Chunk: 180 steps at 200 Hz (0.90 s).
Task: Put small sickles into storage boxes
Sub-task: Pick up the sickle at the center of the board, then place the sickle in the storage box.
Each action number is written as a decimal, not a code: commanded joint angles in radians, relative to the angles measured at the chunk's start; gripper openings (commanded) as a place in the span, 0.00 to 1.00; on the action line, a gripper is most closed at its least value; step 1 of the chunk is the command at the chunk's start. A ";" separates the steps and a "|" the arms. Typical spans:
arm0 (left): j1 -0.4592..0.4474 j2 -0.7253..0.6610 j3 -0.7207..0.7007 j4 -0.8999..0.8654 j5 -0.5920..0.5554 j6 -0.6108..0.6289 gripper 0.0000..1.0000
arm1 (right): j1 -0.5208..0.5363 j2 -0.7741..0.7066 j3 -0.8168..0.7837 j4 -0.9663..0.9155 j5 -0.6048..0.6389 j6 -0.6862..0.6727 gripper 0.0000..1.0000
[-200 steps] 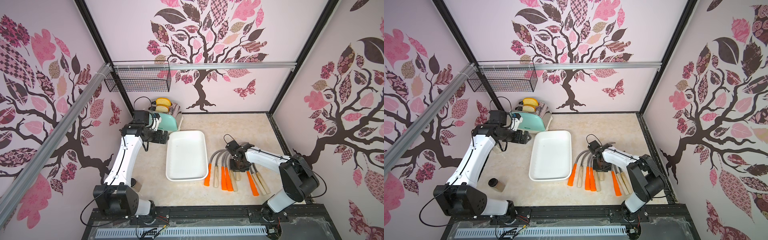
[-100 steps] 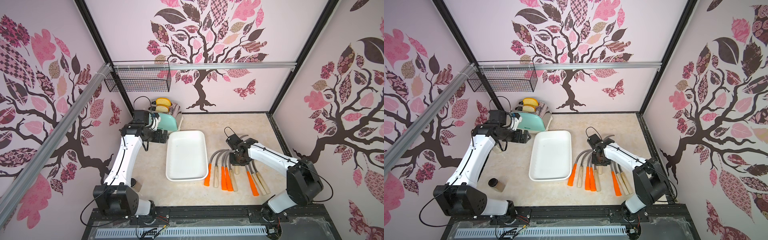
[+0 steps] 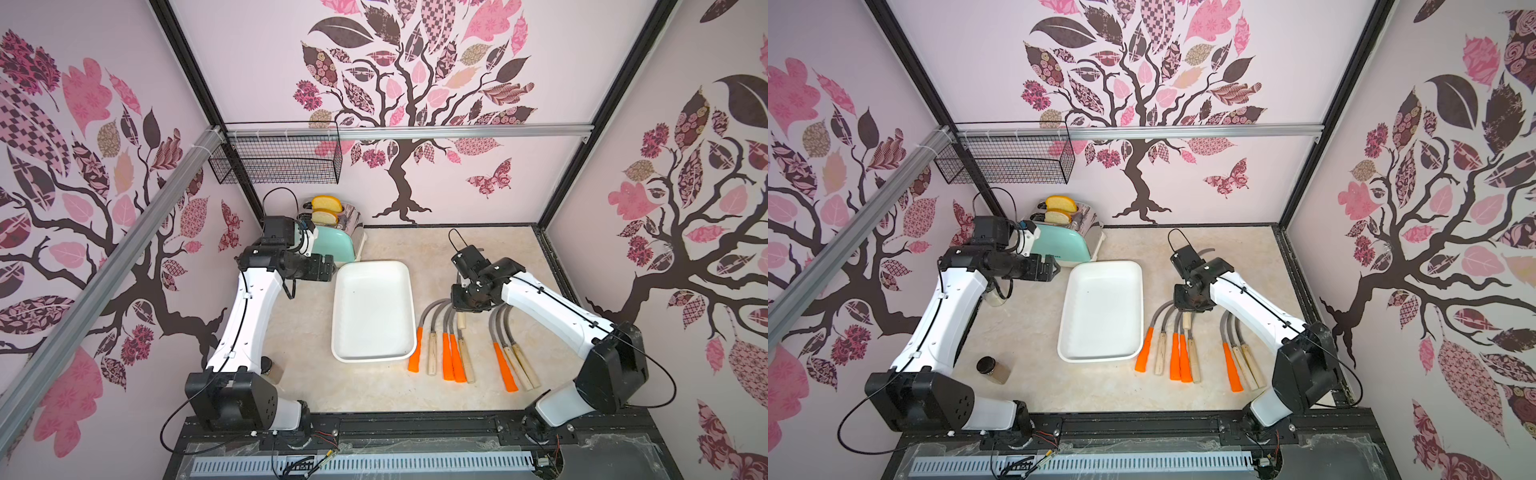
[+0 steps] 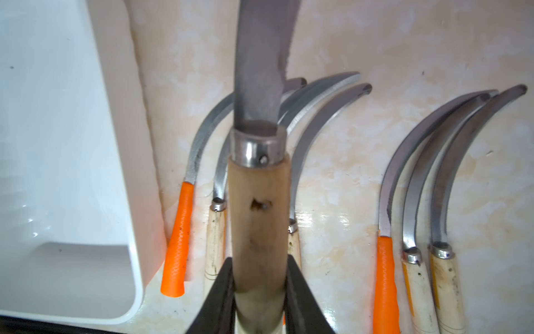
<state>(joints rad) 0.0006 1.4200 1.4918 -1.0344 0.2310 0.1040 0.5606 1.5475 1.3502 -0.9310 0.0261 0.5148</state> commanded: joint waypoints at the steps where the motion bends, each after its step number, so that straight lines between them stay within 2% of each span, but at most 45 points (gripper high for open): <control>1: 0.003 -0.016 0.009 -0.002 -0.002 0.000 0.98 | 0.052 0.037 0.095 -0.047 -0.018 -0.012 0.00; 107: 0.005 -0.064 0.042 -0.011 -0.077 -0.023 0.98 | 0.276 0.309 0.471 -0.050 -0.087 0.011 0.01; 180: 0.005 -0.081 0.081 0.011 -0.118 -0.059 0.98 | 0.335 0.438 0.551 0.032 -0.185 0.055 0.02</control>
<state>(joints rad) 0.0006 1.3548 1.5539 -1.0340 0.1314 0.0689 0.8806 1.9472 1.8614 -0.9325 -0.1158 0.5449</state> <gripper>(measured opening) 0.978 0.275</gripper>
